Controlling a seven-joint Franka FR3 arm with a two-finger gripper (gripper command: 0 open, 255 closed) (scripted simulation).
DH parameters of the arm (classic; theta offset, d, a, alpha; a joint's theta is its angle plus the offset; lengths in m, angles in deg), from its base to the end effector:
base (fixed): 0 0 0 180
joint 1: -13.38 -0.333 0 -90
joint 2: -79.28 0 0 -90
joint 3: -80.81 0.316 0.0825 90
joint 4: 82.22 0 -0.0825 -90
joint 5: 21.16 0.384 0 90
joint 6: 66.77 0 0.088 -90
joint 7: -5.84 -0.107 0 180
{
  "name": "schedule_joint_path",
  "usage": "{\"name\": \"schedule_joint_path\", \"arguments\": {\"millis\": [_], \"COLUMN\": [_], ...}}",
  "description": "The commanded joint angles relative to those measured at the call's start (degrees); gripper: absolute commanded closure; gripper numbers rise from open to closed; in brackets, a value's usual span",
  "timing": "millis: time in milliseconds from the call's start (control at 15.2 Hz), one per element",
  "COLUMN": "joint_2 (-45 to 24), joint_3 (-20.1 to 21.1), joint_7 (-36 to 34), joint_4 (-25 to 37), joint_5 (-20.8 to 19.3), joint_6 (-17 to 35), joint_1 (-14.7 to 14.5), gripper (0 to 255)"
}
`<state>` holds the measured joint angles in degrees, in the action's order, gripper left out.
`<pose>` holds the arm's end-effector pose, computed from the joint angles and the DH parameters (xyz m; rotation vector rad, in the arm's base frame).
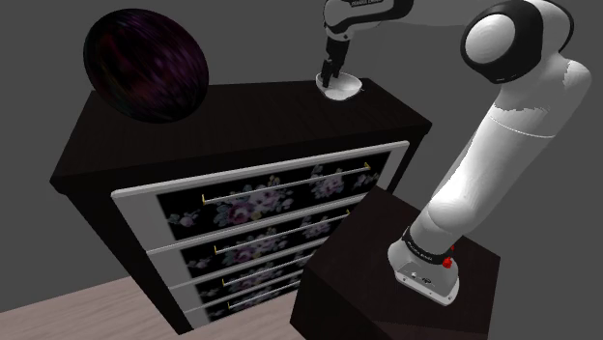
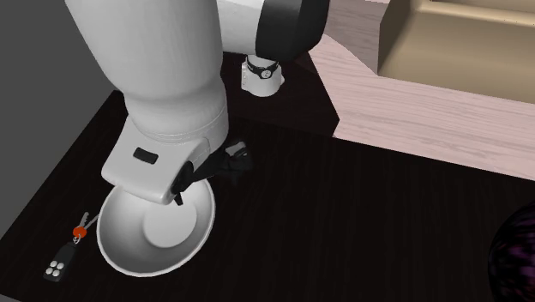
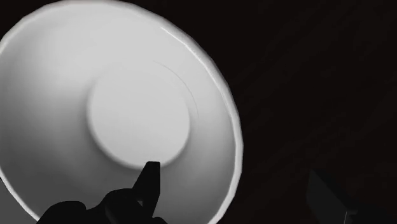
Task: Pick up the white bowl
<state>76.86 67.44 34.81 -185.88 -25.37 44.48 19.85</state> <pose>0.5490 -0.2013 0.5204 3.0179 0.2777 0.0763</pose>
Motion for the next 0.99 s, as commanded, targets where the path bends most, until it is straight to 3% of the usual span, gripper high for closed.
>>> {"name": "schedule_joint_path", "arguments": {"millis": [0,264,330,924], "joint_2": [-0.11,-0.38,-0.36,-0.38], "joint_3": [-0.01,-0.02,-0.02,-0.02], "joint_7": [-0.10,-0.19,-0.21,-0.19], "joint_4": [-1.34,-3.01,-2.98,-3.00], "joint_5": [-0.04,-0.03,-0.04,-0.03], "joint_6": [1.47,3.40,3.35,3.40], "joint_1": [0.01,0.03,0.02,0.03], "gripper": [0,0,255,255]}}
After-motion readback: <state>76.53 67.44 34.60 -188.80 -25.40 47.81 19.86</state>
